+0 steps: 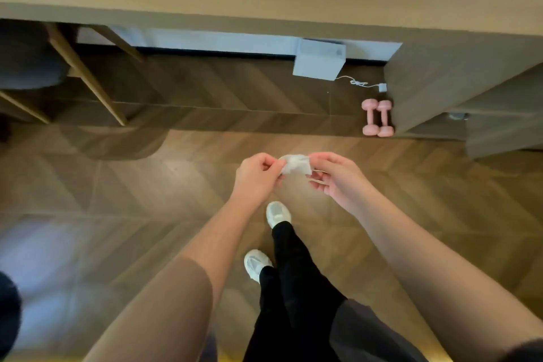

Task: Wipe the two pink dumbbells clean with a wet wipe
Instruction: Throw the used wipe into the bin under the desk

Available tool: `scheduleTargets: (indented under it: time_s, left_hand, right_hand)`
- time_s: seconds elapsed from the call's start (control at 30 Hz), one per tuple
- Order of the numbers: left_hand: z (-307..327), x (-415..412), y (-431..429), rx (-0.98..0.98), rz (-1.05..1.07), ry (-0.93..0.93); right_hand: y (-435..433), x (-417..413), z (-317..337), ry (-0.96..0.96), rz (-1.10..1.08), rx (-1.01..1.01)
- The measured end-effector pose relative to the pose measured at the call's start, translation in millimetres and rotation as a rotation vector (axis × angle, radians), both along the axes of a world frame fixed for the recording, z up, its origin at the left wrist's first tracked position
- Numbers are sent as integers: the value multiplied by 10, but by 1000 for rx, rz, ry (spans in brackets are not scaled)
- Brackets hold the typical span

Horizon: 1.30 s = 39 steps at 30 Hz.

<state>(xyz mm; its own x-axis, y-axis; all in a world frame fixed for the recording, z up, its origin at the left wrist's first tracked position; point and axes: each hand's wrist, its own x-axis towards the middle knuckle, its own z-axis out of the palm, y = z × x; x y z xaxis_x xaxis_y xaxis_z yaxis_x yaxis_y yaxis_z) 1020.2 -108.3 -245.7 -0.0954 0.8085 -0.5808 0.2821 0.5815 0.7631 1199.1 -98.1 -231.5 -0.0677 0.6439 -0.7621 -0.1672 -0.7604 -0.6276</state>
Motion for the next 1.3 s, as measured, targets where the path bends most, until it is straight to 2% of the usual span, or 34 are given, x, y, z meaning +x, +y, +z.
scheduleTargets:
  time_s: [0.1,0.47,0.6,0.9,1.03,1.3]
  left_hand:
    - [84,-243,46,-12,92,-51]
    - [216,-1318,552,-35,187,-22]
    - [256,-1787,758,7,288,-10]
    - [229,-2698,733,8,424,-29]
    - [191,-3093,704,4,405,-87]
    - [262,-4221,571,27,204,-52]
  right_hand:
    - [123,-264,33,20,30,12]
    - [960,-1442,136,-22,188,2]
    - [1296,-1936,148,-25,249,-36]
    - [1419,-2865,84,-23,365,-53]
    - [1390,-3272,47,-40,365,-23]
    - [1271,-4220,75,-39,283,18]
